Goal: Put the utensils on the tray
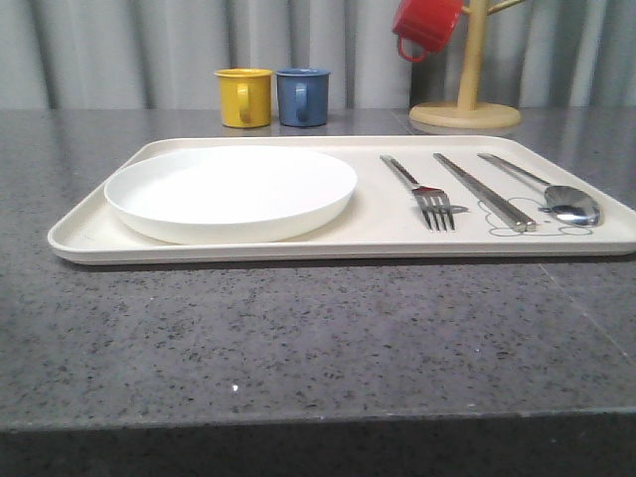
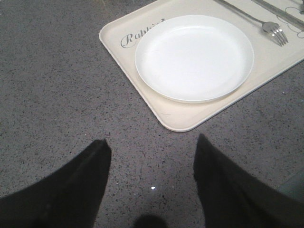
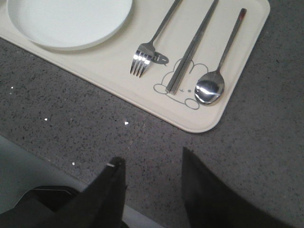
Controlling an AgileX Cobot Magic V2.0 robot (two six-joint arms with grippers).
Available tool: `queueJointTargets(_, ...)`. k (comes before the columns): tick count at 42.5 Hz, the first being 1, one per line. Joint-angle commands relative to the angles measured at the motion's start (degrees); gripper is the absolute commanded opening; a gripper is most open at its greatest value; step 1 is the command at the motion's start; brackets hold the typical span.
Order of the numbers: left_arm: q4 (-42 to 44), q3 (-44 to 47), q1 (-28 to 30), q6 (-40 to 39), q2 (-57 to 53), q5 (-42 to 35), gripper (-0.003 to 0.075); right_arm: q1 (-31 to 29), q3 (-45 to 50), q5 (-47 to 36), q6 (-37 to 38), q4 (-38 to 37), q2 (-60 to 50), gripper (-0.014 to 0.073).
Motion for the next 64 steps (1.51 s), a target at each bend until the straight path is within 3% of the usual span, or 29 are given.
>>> queueJointTargets(1, 0.0, -1.4, -0.5, -0.55, 0.03, -3.79, 0.0386, -0.1, 1.56, -3.57, -0.55, -1.11, -6.21, 0.0322)
queueJointTargets(15, 0.0, -1.4, -0.5, -0.55, 0.03, -4.18, 0.0386, -0.1, 6.88, -3.46, -0.52, -2.01, -18.81, 0.0322)
queueJointTargets(37, 0.52, -1.28, -0.5, 0.09, 0.03, -4.18, 0.0386, -0.1, 7.43, -3.64, 1.25, -2.07, -19.21, 0.0317)
queueJointTargets(41, 0.52, -1.18, -0.5, 0.9, 0.03, -4.18, 0.0377, -0.1, 7.43, -3.64, 1.25, -2.07, -19.21, 0.0251)
queueJointTargets(46, 0.52, -1.06, -0.5, 0.9, 0.03, -4.07, 0.0295, -0.1, 7.43, -3.64, 1.25, -2.07, -19.21, 0.012)
queueJointTargets(53, 0.52, -1.06, -0.5, 0.9, 0.03, -4.07, 0.0081, -0.1, 7.43, -3.59, 1.25, -2.07, -19.21, -0.0071)
queueJointTargets(57, 0.52, -1.06, -0.5, 0.9, 0.03, -4.18, -0.0022, -0.1, 7.43, -3.64, 1.25, -2.07, -19.21, -0.0067)
queueJointTargets(64, 0.52, -1.06, -0.5, 0.9, 0.03, -5.06, -0.002, -0.1, 7.43, -3.09, 1.25, -2.09, -19.21, -0.0067)
